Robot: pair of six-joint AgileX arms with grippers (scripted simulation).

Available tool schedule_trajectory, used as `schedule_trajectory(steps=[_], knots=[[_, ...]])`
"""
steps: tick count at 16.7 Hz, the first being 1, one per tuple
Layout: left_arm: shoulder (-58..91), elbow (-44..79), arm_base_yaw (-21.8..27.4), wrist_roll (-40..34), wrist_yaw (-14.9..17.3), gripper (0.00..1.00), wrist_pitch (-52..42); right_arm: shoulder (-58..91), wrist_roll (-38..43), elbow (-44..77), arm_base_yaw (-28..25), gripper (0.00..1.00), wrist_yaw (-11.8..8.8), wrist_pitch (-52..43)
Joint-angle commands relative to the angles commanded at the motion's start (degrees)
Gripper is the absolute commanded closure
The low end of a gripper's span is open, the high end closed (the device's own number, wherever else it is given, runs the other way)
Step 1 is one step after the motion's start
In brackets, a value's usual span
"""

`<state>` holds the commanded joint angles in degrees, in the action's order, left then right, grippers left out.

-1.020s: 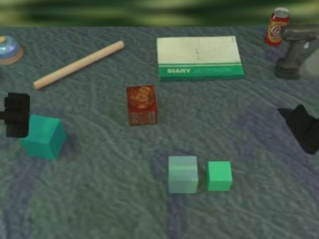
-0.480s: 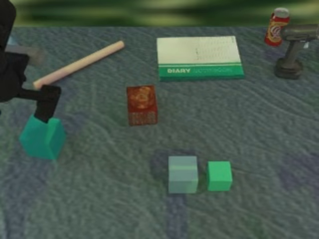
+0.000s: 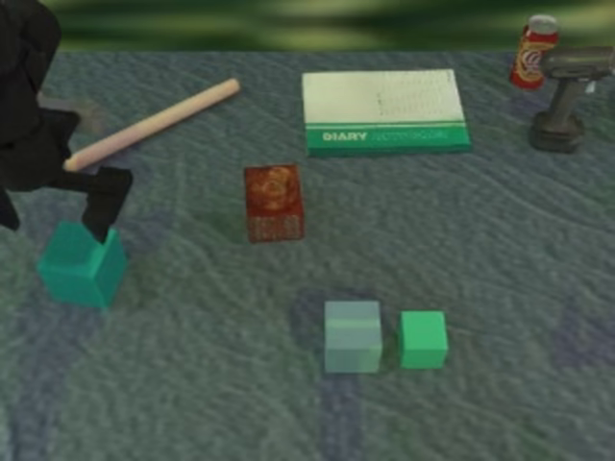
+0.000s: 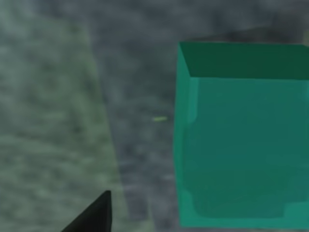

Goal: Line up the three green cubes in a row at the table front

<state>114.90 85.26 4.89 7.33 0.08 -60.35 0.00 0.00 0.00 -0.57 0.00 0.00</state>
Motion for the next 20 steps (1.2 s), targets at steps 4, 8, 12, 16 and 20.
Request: schedule_trajectory(steps=[4,8,12,16,20], knots=[[0.06,-0.18,-0.28,0.01,-0.01,0.0,0.24,0.0,0.0,0.0,0.0,0.0,0.0,0.0],[2.97,-3.71,-0.12,0.18,0.02,0.0,6.67,0.0,0.0,0.0,0.0,0.0,0.0,0.0],[7.21,-8.59,-0.1,0.2,0.06,0.0,16.18,0.0,0.0,0.0,0.0,0.0,0.0,0.0],[8.25,-9.67,-0.09,0.21,0.06,0.0,17.93,0.0,0.0,0.0,0.0,0.0,0.0,0.0],[8.25,-9.67,-0.09,0.21,0.06,0.23,17.93,0.0,0.0,0.0,0.0,0.0,0.0,0.0]])
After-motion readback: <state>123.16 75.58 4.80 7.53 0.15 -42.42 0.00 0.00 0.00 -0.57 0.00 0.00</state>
